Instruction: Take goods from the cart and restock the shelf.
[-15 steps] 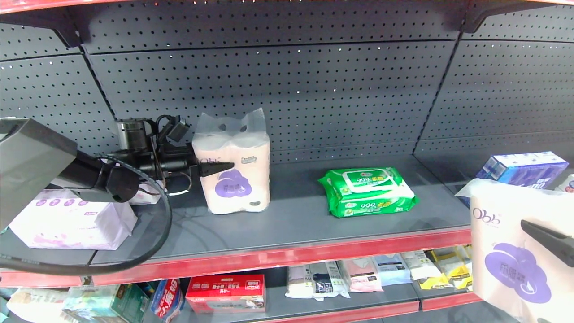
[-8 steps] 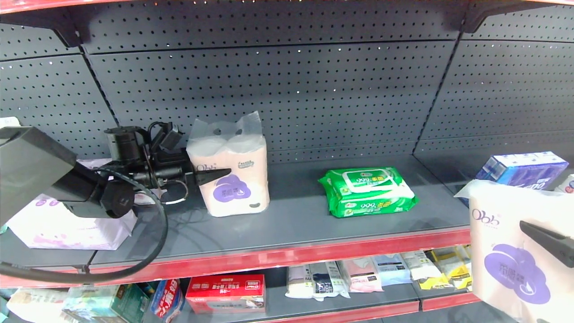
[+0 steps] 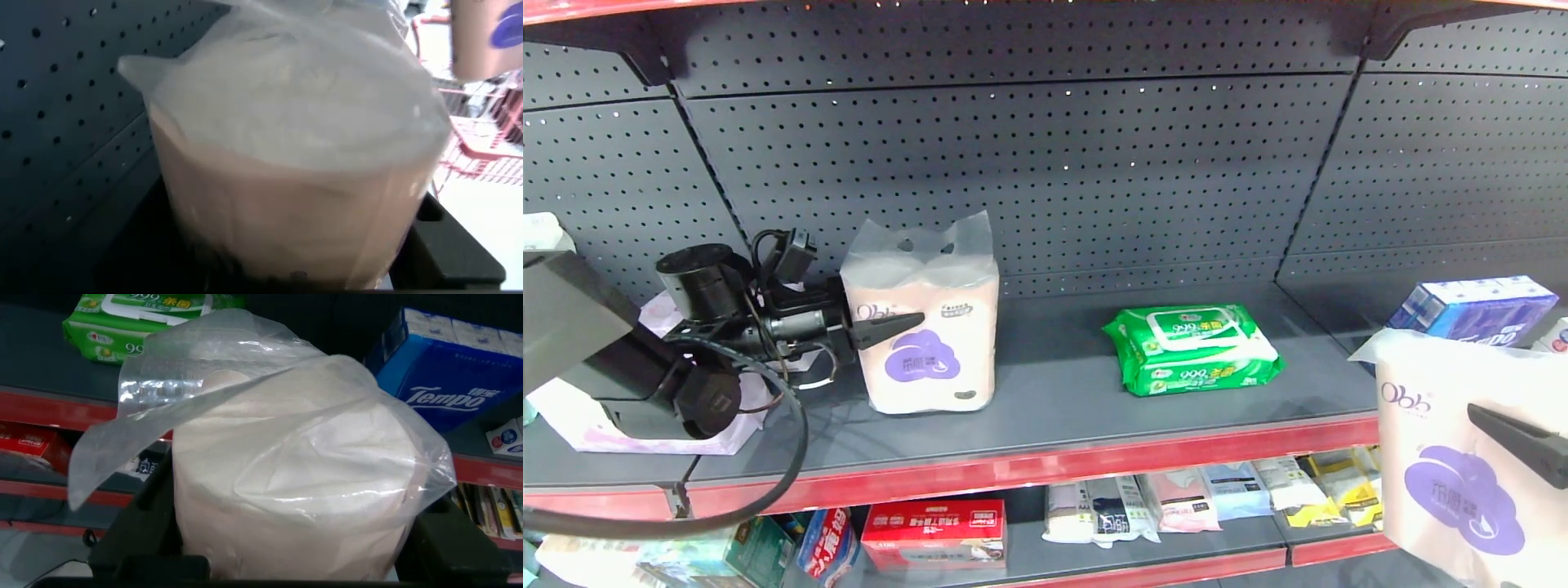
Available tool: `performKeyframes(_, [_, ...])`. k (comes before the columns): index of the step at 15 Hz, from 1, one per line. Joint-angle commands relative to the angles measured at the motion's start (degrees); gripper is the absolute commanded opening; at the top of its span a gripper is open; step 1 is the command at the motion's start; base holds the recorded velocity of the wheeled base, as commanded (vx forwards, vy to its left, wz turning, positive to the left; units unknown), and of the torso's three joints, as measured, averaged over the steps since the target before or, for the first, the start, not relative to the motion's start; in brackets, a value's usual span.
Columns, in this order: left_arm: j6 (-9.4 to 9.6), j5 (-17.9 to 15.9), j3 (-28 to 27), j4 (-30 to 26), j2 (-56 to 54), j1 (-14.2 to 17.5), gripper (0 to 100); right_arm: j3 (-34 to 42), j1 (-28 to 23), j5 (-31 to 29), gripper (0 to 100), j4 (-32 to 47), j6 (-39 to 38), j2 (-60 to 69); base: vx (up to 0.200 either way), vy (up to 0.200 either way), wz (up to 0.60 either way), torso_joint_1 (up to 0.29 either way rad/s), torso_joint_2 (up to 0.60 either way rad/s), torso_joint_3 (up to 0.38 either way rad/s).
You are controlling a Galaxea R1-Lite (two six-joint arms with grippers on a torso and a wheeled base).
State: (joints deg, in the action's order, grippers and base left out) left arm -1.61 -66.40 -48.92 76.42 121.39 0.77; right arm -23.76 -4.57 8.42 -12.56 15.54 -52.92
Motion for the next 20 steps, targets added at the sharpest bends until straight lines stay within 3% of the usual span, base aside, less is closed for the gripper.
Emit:
performKeyframes(1, [-1.2,-0.48,1.64,1.54,-0.9,0.02,0,0.2,0.0,0.01,0,-0.01,-0.07,-0.08,0.0,0.0,0.0,0.0,0.0,0.0])
performKeyframes(2, [-2.17,-0.57,2.34,2.94,-0.9,0.02,0,0.2,0.0,0.01,0,-0.01,-0.07,-0.08,0.0,0.0,0.0,0.0,0.0,0.0])
performKeyframes(6, [-2.79,-2.42,5.94,6.11,-0.9,0.55,0,0.12,0.0,0.01,0,-0.01,-0.07,-0.08,0.0,0.0,0.0,0.0,0.0,0.0])
performKeyframes(9, [-7.09,-3.47,9.63,13.58,-0.9,0.55,0,0.12,0.0,0.01,0,-0.01,-0.07,-0.08,0.0,0.0,0.0,0.0,0.0,0.0])
performKeyframes(10, [-8.94,-3.73,10.25,13.58,-0.9,0.46,0,0.03,0.0,0.01,0,-0.01,-0.07,-0.08,0.0,0.0,0.0,0.0,0.0,0.0])
performKeyframes(17, [-8.94,-3.73,8.4,13.58,0.95,-0.68,0,-0.06,-0.09,0.01,0,-0.01,-0.07,0.01,0.0,0.0,0.0,0.0,0.0,0.0])
performKeyframes(20, [-8.85,0.66,6.73,13.58,1.83,-1.91,0,0.12,-0.09,0.01,0,-0.01,-0.07,0.1,0.0,0.0,0.0,0.0,0.0,0.0])
